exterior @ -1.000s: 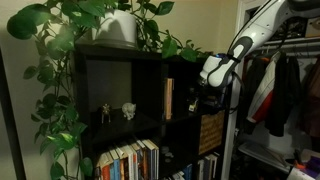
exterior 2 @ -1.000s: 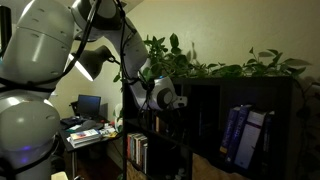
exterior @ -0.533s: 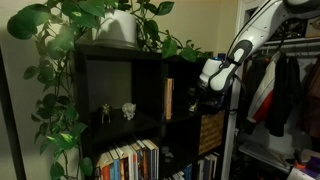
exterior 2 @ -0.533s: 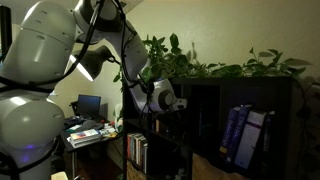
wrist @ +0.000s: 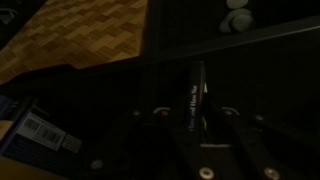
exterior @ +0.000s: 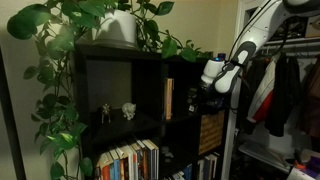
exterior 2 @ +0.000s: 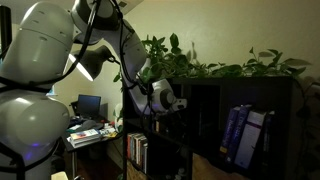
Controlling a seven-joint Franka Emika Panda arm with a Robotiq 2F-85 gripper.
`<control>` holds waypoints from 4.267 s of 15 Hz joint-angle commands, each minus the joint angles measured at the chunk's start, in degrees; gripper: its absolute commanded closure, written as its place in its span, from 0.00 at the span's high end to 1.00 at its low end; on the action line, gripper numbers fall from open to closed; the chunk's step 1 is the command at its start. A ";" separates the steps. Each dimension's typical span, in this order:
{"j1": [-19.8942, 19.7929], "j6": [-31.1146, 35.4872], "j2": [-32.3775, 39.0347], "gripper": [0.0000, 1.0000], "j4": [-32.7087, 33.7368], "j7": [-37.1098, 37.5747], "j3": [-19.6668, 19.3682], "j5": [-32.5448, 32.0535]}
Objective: Move the black book to the first shelf from the right
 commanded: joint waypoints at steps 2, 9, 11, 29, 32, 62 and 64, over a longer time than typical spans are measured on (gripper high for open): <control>4.07 3.68 3.35 0.10 3.65 3.27 -6.36 -4.82; 5.30 2.38 -2.08 0.10 -1.27 2.80 -6.20 -4.08; 6.34 2.50 -4.04 0.10 -2.93 3.43 -7.40 -4.90; 8.07 1.41 -17.27 0.18 -17.07 2.58 -9.51 -10.13; 8.07 1.19 -18.03 0.18 -17.47 2.55 -9.51 -10.16; -6.30 5.06 -25.70 0.08 -23.69 4.44 -11.93 -28.70; -5.93 7.20 -23.61 0.08 -22.44 4.13 -12.37 -27.76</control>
